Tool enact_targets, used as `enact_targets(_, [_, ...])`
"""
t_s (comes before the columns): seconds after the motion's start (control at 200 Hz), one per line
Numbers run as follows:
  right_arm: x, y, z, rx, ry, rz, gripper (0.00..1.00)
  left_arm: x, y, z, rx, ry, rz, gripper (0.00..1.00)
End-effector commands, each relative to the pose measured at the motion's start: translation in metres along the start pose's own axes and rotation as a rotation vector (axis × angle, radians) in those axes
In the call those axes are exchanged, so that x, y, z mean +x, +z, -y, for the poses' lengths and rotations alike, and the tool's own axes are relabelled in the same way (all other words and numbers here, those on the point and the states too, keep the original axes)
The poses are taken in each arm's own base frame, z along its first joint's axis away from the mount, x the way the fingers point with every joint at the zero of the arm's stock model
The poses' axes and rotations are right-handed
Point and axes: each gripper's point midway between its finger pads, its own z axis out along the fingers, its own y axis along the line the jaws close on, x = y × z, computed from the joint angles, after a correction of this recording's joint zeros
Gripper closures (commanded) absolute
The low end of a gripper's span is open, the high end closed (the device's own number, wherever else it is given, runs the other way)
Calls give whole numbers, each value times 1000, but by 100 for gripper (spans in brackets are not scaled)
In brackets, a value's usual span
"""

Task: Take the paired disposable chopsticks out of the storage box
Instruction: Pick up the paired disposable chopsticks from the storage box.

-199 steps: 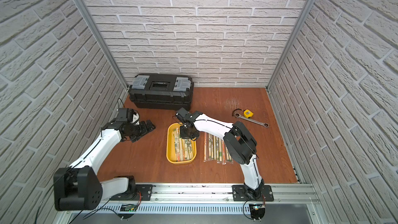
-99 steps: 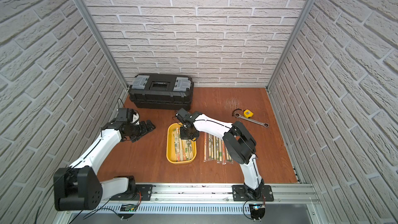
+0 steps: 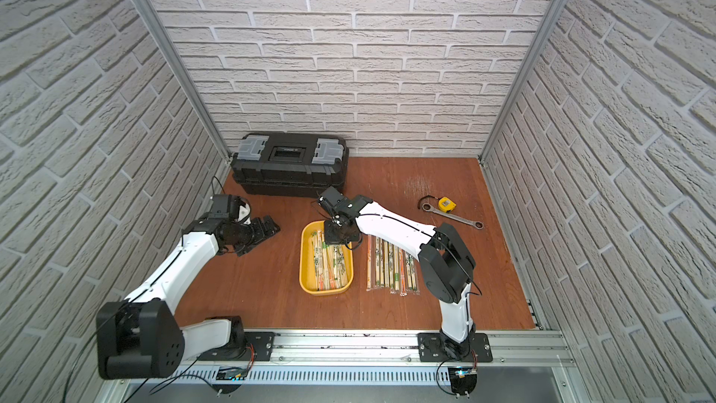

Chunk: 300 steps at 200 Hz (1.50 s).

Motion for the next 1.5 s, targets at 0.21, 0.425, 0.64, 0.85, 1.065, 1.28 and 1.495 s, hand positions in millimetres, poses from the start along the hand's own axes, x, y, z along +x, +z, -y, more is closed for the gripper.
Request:
enact_targets(0.21, [1, 29, -8, -20, -24, -39, 83, -5, -5, 4, 21, 17, 26, 2])
enact_targets(0.425, [3, 25, -1, 6, -25, -33, 75, -7, -3, 5, 24, 12, 24, 2])
enact_targets(0.64, [5, 28, 0, 43, -39, -31, 75, -6, -2, 4, 22, 11, 22, 2])
enact_targets(0.85, [-1, 42, -1, 60, -34, -37, 73, -4, -1, 2, 18, 10, 18, 2])
enact_targets(1.065, [-4, 56, -3, 65, -38, -53, 74, -4, 0, 1, 13, 10, 16, 2])
enact_targets(1.28, [-5, 47, -6, 42, -39, -42, 91, -3, -2, 1, 11, 8, 19, 2])
enact_targets(1.495, [-16, 9, -10, 19, -36, 32, 93, -5, -4, 4, 18, 14, 22, 2])
